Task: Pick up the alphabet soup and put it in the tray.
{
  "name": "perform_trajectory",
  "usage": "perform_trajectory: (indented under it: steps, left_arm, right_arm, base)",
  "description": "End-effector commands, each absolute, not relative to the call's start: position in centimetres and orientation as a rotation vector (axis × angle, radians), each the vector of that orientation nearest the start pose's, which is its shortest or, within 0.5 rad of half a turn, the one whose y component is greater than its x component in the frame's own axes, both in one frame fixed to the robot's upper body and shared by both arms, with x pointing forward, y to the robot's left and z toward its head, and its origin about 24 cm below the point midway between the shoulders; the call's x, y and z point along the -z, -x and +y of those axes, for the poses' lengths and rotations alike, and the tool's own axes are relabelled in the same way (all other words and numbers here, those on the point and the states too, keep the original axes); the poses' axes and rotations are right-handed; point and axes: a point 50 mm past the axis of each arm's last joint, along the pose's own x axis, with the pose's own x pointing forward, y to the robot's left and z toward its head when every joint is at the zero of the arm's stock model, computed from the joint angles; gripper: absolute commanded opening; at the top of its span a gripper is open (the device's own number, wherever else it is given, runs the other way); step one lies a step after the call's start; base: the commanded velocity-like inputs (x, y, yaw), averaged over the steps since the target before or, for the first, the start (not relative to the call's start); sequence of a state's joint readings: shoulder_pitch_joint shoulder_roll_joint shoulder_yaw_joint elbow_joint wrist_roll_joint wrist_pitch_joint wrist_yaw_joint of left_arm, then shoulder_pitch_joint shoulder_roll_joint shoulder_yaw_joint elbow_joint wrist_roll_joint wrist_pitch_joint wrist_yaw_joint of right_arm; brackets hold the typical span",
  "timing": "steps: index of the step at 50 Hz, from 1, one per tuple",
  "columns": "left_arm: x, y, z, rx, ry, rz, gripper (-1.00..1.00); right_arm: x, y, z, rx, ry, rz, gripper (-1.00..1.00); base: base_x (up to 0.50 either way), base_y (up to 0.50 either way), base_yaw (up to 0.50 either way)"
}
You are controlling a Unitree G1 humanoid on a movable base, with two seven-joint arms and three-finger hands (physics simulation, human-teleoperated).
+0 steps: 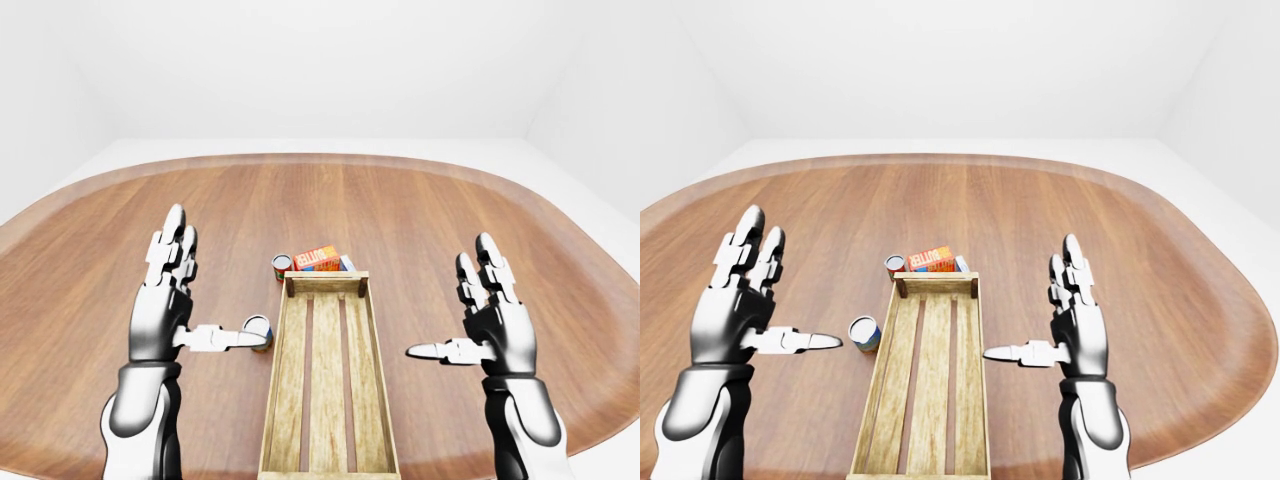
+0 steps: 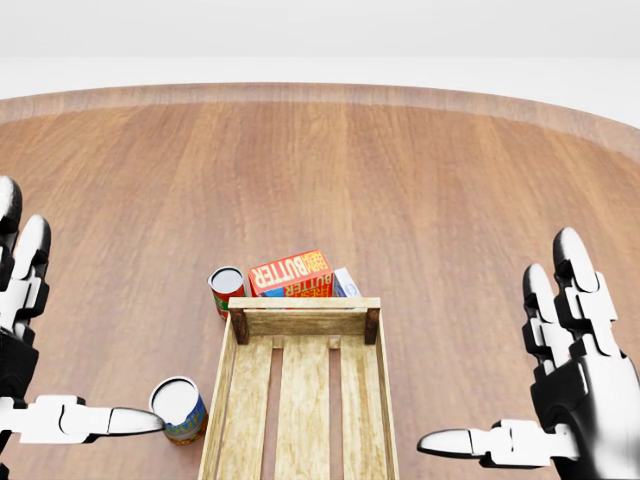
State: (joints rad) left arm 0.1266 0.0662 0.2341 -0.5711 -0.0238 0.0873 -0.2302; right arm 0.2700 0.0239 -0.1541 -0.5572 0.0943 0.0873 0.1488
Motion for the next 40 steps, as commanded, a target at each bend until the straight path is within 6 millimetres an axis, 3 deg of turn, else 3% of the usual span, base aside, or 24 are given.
perform_trajectory:
  steps: [1, 14, 17, 29, 40]
  left_arm:
    - [-14.9, -21.3, 20.0, 0.059, -0.453, -0.328, 1.00]
    - [-8.9, -24.9, 20.6, 0.048, -1.030, 0.056, 1.00]
    - [-9.1, -25.5, 20.7, 0.047, -1.039, 0.069, 1.00]
    - [-8.3, -27.8, 21.4, 0.025, -1.362, 0.168, 1.00]
    - [-7.7, -29.5, 20.7, 0.074, -1.485, 0.183, 1.00]
  right_arm:
    - [-11.1, -18.8, -18.7, 0.053, -0.029, -0.242, 1.00]
    - [-11.6, -18.3, -19.0, 0.059, -0.037, -0.267, 1.00]
    - [-11.7, -18.3, -19.0, 0.059, -0.036, -0.270, 1.00]
    - [-11.8, -18.4, -19.0, 0.063, -0.034, -0.274, 1.00]
    - [-11.8, -18.4, -19.0, 0.069, -0.035, -0.276, 1.00]
  base:
    - [0.00, 0.00, 0.00]
    - [0.00, 0.00, 0.00]
    - [0.00, 0.00, 0.00]
    - [0.00, 0.00, 0.00]
    - [0.00, 0.00, 0.00]
